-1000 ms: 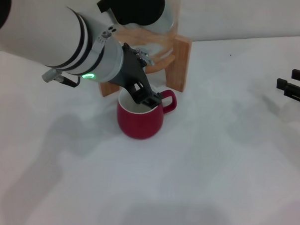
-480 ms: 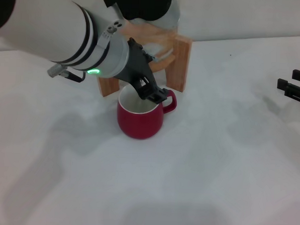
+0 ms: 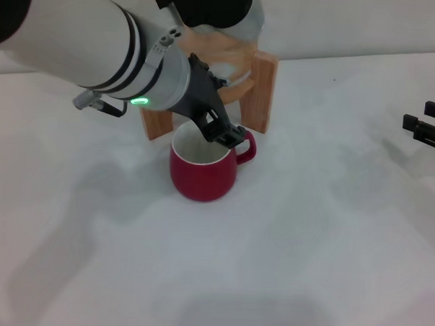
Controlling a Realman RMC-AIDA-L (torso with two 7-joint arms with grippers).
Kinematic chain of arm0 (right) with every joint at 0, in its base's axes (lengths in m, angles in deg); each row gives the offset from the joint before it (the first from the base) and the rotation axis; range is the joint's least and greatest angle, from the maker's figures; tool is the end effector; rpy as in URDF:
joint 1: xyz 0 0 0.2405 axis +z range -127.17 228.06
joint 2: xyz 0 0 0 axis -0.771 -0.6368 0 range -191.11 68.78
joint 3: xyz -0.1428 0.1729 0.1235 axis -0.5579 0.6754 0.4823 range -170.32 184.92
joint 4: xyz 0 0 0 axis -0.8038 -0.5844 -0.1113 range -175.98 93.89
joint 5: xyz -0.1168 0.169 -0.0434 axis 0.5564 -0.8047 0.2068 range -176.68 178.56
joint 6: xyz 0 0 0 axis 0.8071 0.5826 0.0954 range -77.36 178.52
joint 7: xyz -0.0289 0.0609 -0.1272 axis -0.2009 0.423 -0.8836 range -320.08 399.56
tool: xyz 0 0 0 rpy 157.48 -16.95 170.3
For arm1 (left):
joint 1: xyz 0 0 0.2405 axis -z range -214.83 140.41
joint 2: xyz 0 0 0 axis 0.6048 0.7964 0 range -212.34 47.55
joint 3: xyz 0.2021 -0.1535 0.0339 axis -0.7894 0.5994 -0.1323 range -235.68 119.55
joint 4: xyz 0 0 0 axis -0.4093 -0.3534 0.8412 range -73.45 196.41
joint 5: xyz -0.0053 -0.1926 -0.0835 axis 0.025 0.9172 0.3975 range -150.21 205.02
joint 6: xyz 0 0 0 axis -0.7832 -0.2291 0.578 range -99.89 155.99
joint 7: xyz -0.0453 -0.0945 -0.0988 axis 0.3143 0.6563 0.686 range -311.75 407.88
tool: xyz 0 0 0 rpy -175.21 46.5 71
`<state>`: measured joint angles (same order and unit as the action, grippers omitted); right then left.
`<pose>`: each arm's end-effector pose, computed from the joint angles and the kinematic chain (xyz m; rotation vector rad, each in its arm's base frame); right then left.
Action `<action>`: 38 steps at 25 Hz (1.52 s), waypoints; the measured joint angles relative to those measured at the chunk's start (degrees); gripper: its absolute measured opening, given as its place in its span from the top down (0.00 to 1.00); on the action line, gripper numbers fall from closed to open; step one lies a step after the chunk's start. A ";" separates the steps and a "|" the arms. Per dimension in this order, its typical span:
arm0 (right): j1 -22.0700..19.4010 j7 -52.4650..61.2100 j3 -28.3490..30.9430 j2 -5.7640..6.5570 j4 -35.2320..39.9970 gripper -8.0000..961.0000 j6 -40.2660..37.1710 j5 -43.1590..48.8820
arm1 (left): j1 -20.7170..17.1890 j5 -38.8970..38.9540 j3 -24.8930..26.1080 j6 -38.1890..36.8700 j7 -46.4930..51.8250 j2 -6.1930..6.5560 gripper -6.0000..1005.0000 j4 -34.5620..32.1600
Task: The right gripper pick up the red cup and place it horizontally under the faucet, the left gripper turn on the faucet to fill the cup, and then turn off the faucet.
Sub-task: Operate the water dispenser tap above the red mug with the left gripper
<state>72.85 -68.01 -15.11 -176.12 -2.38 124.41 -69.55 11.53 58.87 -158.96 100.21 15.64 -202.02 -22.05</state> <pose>0.3630 0.3296 0.0936 -2.0876 0.7224 0.5443 -0.0256 0.3651 -0.0580 -2.6734 -0.0276 0.3124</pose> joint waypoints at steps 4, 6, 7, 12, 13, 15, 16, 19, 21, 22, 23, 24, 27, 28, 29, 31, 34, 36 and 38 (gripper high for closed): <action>0.00 0.00 -0.23 -0.06 -0.02 0.43 -0.41 0.00 | 0.18 -0.26 0.00 -0.14 0.00 0.00 0.20 0.05; 0.00 0.00 -0.19 -0.07 -0.03 0.43 -0.43 0.00 | 0.31 -0.27 0.00 -0.32 0.00 0.00 0.20 0.05; 0.00 0.00 -0.16 -0.07 -0.04 0.43 -0.44 0.00 | 0.31 -0.27 0.00 -0.32 0.00 0.00 0.20 0.05; 0.00 0.00 -0.09 -0.09 -0.09 0.43 -0.44 0.00 | 1.17 -0.30 0.00 -0.58 0.00 0.08 0.20 0.97; -0.01 0.00 -0.06 -0.08 -0.09 0.43 -0.44 0.00 | 1.38 -0.33 0.01 -0.62 0.00 0.09 0.20 1.29; -0.06 0.00 -0.01 -0.06 -0.09 0.43 -0.44 0.00 | 1.72 -0.36 0.01 -0.72 0.00 0.09 0.20 1.79; -0.08 0.00 0.00 -0.06 -0.09 0.43 -0.44 0.00 | 1.87 -0.37 0.02 -0.77 0.00 0.09 0.20 2.02; -0.09 0.00 0.00 -0.04 -0.09 0.43 -0.44 0.01 | 2.19 -0.49 0.03 -1.15 0.00 0.09 0.20 2.57; -0.09 0.00 0.00 -0.03 -0.09 0.43 -0.44 0.02 | 2.21 -0.79 0.03 -1.36 0.00 0.09 0.20 2.72; -0.09 0.00 0.00 -0.03 -0.09 0.43 -0.44 0.02 | 2.22 -1.01 0.05 -1.42 0.00 0.09 0.20 2.75; -0.09 0.00 0.01 -0.03 -0.09 0.43 -0.44 0.01 | 2.22 -1.14 0.08 -1.45 0.00 0.09 0.21 2.77; -0.09 0.00 0.01 -0.02 -0.09 0.43 -0.44 0.01 | 2.23 -1.25 0.12 -1.48 0.00 0.09 0.21 2.79; -0.09 -0.01 0.00 0.00 -0.09 0.43 -0.49 0.01 | 2.23 -1.59 0.27 -1.53 0.00 0.09 0.21 2.84; -0.09 -0.02 0.01 -0.01 -0.09 0.43 -0.50 0.00 | 2.23 -1.70 0.29 -1.53 0.00 0.09 0.21 2.84; -0.07 -0.04 0.00 0.00 -0.09 0.43 -0.51 0.00 | 2.23 -1.80 0.31 -1.54 0.00 0.09 0.21 2.84; 0.02 -0.11 0.00 0.00 -0.09 0.43 -0.57 0.00 | 2.23 -1.86 0.37 -1.58 0.00 0.09 0.21 2.85; 0.05 -0.13 -0.01 0.00 -0.09 0.43 -0.71 0.00 | 2.24 -2.18 0.46 -2.07 -0.03 0.09 0.21 2.85; 0.06 -0.11 -0.10 0.00 -0.09 0.43 -0.90 0.00 | 2.24 -2.37 0.46 -2.18 -0.03 0.09 0.20 2.84; 0.07 -0.10 -0.17 0.00 -0.09 0.43 -1.10 0.00 | 2.24 -2.56 0.45 -2.22 -0.02 0.09 0.20 2.88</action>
<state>72.92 -68.11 -15.28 -176.12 -2.46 123.31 -69.55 13.77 56.31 -158.51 97.99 15.61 -201.92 -19.17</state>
